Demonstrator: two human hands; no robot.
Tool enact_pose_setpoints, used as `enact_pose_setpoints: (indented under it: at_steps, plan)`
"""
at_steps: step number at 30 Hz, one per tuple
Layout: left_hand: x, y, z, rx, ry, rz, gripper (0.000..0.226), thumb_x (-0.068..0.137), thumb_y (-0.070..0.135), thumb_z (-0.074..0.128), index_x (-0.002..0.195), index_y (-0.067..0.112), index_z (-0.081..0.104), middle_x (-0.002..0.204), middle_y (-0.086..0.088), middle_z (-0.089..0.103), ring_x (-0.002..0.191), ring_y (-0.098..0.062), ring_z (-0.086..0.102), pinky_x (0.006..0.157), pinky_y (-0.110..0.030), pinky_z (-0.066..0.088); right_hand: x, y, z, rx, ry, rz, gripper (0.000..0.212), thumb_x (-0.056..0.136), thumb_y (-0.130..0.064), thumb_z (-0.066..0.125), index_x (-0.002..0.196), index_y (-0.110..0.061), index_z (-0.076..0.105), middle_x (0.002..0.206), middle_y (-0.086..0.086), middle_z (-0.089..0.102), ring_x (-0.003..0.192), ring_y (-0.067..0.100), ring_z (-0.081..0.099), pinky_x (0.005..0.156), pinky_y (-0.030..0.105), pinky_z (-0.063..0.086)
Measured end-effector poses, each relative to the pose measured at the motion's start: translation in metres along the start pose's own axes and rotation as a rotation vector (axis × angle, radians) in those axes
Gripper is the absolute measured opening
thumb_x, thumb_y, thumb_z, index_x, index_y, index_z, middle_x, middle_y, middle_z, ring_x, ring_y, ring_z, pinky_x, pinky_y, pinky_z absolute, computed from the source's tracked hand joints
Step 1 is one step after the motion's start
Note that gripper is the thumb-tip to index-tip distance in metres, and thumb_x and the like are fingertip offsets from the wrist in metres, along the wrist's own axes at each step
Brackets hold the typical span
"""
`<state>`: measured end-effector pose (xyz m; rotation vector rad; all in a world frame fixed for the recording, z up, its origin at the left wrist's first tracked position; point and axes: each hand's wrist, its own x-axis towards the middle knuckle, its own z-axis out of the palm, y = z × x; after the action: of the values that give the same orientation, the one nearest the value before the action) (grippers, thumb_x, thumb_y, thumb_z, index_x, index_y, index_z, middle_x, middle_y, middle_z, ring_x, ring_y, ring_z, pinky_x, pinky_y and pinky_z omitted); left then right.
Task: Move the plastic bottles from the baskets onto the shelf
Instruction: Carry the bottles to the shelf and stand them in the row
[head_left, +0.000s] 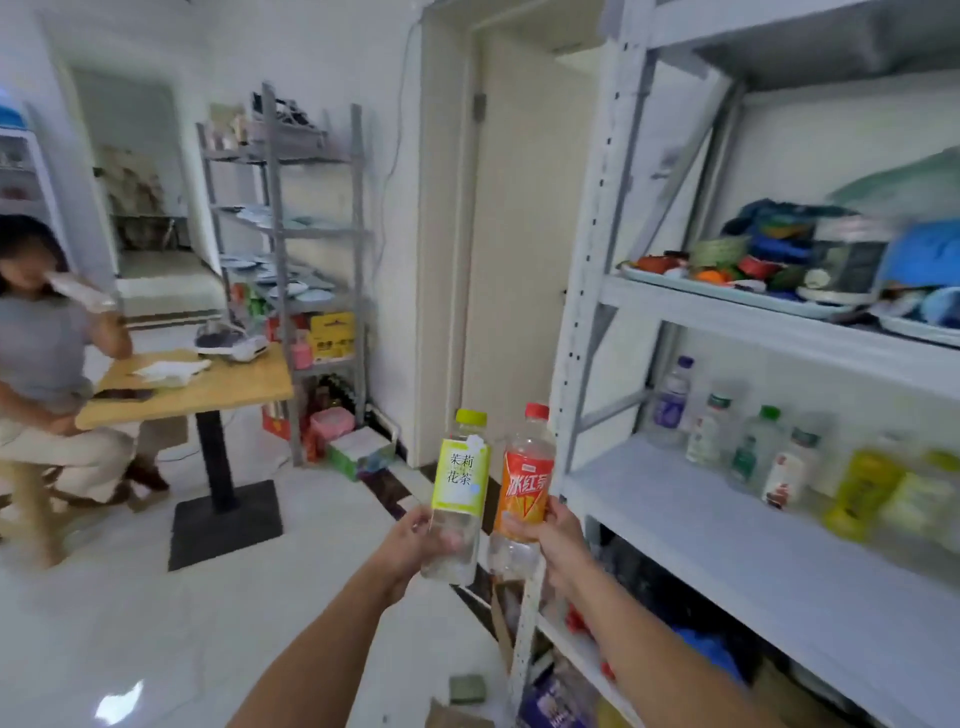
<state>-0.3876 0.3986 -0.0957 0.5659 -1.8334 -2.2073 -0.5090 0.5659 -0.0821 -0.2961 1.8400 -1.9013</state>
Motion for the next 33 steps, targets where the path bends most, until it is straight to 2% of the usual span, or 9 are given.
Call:
enact_pose_setpoints:
  at_steps: [3,6,11,17,19,22,27,30,33]
  plan:
    - [0.034,0.002,0.066,0.028,-0.158,-0.013,0.052,0.067,-0.004,0.079,0.112,0.001,0.054,0.100,-0.016,0.066,0.090,-0.028,0.063,0.084,-0.044,0.050,-0.009,-0.010,-0.066,0.045,0.159,-0.030,0.052,0.068,-0.003,0.084,0.113,-0.012,0.059,0.110,0.008,0.070,0.104,0.026,0.065,0.100,0.046,0.048]
    - [0.063,0.001,0.129,0.064,-0.303,-0.005,0.045,0.068,-0.003,0.080,0.104,0.005,0.054,0.087,-0.008,0.071,0.077,-0.020,0.066,0.077,-0.036,0.050,-0.025,-0.016,-0.124,0.104,0.317,-0.064,0.050,0.070,0.001,0.081,0.113,-0.010,0.058,0.112,0.010,0.069,0.105,0.027,0.064,0.101,0.043,0.048]
    - [0.093,-0.019,0.234,0.085,-0.524,-0.064,0.025,0.087,-0.007,0.059,0.103,0.009,0.050,0.078,-0.006,0.075,0.066,-0.021,0.072,0.076,-0.037,0.049,-0.065,-0.014,-0.215,0.143,0.569,-0.082,0.055,0.072,0.003,0.079,0.120,-0.008,0.054,0.116,0.009,0.067,0.108,0.026,0.063,0.097,0.039,0.049]
    - [0.071,-0.053,0.349,0.128,-0.719,-0.091,0.044,0.069,-0.016,0.072,0.100,0.007,0.051,0.078,-0.005,0.073,0.072,-0.018,0.068,0.071,-0.035,0.053,-0.120,0.009,-0.316,0.165,0.800,-0.050,0.054,0.074,-0.002,0.079,0.117,-0.016,0.052,0.117,0.005,0.065,0.110,0.024,0.060,0.105,0.045,0.043]
    - [0.066,-0.065,0.385,0.147,-0.742,-0.084,0.040,0.074,-0.016,0.068,0.102,0.006,0.050,0.081,-0.009,0.072,0.073,-0.018,0.067,0.074,-0.033,0.053,-0.133,0.016,-0.347,0.160,0.846,-0.046,0.056,0.073,-0.002,0.080,0.118,-0.017,0.051,0.118,0.005,0.064,0.111,0.024,0.059,0.106,0.046,0.041]
    - [0.057,-0.077,0.434,0.126,-0.760,-0.087,0.039,0.075,-0.016,0.067,0.103,0.004,0.048,0.088,-0.014,0.070,0.081,-0.025,0.065,0.092,-0.046,0.051,-0.147,0.023,-0.391,0.143,0.902,-0.048,0.060,0.070,-0.001,0.081,0.119,-0.016,0.050,0.117,0.005,0.064,0.110,0.024,0.059,0.104,0.044,0.043]
    - [0.062,-0.095,0.486,0.153,-0.770,-0.092,0.030,0.087,-0.013,0.058,0.109,0.001,0.045,0.079,-0.014,0.066,0.066,-0.017,0.068,0.073,-0.036,0.059,-0.150,0.032,-0.437,0.156,0.916,-0.071,0.061,0.069,0.002,0.081,0.118,-0.017,0.050,0.109,-0.002,0.064,0.097,0.014,0.061,0.074,0.025,0.048]
    - [0.073,-0.104,0.507,0.214,-0.786,-0.106,0.030,0.089,-0.008,0.057,0.114,0.003,0.045,0.090,-0.017,0.067,0.072,-0.021,0.068,0.091,-0.046,0.052,-0.139,0.039,-0.457,0.168,0.923,-0.072,0.062,0.067,0.007,0.081,0.117,-0.015,0.051,0.111,0.003,0.064,0.102,0.021,0.061,0.077,0.029,0.051]
    - [0.090,-0.113,0.526,0.250,-0.801,-0.132,0.033,0.087,-0.012,0.057,0.114,0.004,0.046,0.100,-0.020,0.065,0.077,-0.021,0.068,0.090,-0.046,0.052,-0.121,0.045,-0.476,0.159,0.903,-0.066,0.063,0.064,0.010,0.081,0.114,-0.016,0.052,0.112,0.006,0.064,0.105,0.024,0.060,0.076,0.030,0.052]
